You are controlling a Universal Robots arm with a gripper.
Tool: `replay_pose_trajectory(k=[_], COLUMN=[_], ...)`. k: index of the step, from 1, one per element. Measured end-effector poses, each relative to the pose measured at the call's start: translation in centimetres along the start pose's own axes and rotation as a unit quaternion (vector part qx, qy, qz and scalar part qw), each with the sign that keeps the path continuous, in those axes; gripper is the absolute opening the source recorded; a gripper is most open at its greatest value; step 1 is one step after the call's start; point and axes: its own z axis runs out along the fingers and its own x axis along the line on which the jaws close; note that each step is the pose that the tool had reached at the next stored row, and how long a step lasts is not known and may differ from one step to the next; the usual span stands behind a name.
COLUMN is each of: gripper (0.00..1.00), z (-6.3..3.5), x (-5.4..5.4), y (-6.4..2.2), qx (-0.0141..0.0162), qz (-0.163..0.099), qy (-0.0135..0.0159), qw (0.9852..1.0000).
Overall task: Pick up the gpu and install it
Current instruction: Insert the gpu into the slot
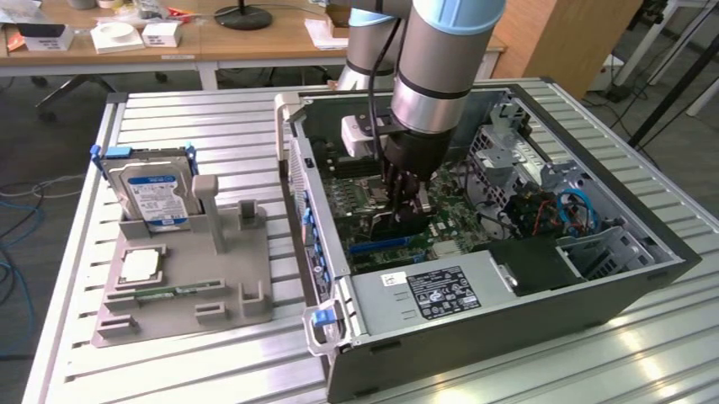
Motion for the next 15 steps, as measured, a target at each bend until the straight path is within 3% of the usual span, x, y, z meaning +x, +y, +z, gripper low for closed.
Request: replay_pose_trajectory(k=[15], gripper=[0.27], z=[0.06], x=[0.0], y=[0.04], qx=[0.0002], qz=[0.0], qy=[0.0], qw=[1.0])
